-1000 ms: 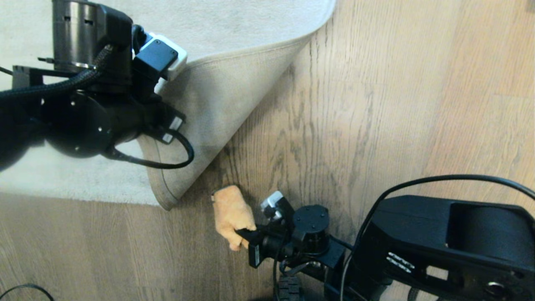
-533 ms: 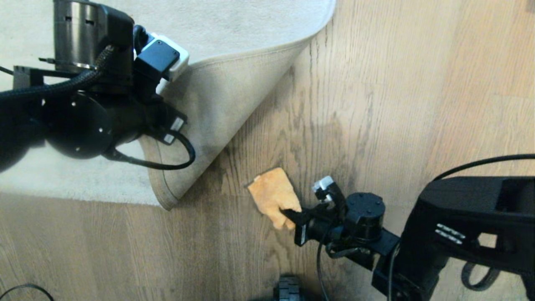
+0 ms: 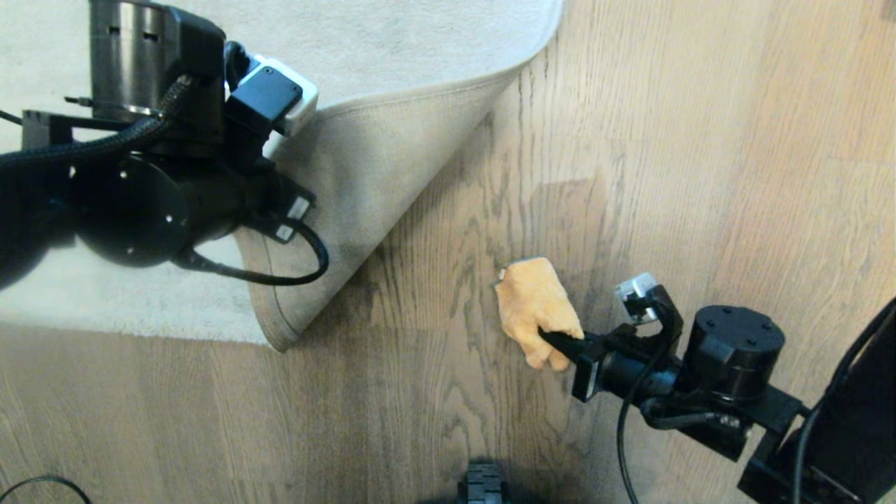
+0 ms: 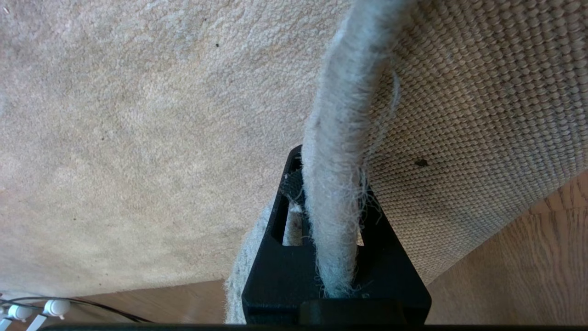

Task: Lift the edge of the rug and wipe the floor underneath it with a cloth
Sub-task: Wipe the floor under the carpet with a rag

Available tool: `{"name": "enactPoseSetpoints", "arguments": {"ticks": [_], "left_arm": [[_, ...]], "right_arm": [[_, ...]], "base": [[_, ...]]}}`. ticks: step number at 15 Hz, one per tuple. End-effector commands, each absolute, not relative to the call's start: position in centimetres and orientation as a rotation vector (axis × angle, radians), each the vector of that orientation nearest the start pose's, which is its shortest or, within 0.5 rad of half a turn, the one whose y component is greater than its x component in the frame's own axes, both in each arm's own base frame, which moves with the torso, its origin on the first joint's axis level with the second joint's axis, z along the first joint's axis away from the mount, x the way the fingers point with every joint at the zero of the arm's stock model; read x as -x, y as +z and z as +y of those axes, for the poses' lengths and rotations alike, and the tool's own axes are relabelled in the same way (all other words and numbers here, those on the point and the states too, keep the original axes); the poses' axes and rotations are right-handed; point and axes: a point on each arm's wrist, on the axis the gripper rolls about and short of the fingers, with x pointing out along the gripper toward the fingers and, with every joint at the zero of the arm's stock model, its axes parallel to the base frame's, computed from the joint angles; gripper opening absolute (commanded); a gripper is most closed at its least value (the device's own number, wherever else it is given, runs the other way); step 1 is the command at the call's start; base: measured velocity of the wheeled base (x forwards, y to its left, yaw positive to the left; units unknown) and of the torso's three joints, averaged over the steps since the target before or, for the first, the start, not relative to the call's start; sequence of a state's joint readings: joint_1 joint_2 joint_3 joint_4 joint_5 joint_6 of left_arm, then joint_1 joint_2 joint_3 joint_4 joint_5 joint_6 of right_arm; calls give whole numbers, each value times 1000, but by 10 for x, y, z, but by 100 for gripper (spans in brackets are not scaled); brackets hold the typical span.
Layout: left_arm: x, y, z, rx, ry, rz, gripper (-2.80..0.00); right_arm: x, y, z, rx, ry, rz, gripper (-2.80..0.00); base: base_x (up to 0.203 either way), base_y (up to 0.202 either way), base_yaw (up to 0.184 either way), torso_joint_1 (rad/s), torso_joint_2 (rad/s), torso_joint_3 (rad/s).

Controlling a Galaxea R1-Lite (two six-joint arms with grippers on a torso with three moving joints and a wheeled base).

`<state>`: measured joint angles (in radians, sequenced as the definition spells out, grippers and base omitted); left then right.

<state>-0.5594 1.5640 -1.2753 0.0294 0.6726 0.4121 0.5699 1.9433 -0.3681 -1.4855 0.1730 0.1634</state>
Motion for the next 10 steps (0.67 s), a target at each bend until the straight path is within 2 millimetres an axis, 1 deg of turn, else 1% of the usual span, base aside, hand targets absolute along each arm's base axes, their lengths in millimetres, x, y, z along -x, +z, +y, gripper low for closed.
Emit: {"name": "enactPoseSetpoints", "arguments": {"ticks": [1, 3, 6, 8, 10], "left_arm": [[-245, 292, -137, -597, 59, 282, -280], [-245, 291, -138, -598, 58, 284, -280], [-246, 290, -138, -599, 58, 287, -280], [-247, 289, -139, -601, 59, 291, -280], [-248, 287, -141, -605, 57, 293, -280]], "right_arm": [[-227, 104, 164, -143, 780, 120, -280], [-221, 94, 183, -133, 844, 154, -280], [-216, 82, 229, -127, 970, 165, -280], [-214, 65, 256, -116, 1026, 191, -280], [-219, 49, 283, -116, 1066, 191, -280]], "base": [[0, 0, 0, 0, 0, 0], [0, 0, 0, 0, 0, 0], [0, 0, 0, 0, 0, 0], [0, 0, 0, 0, 0, 0], [0, 0, 0, 0, 0, 0]]}}
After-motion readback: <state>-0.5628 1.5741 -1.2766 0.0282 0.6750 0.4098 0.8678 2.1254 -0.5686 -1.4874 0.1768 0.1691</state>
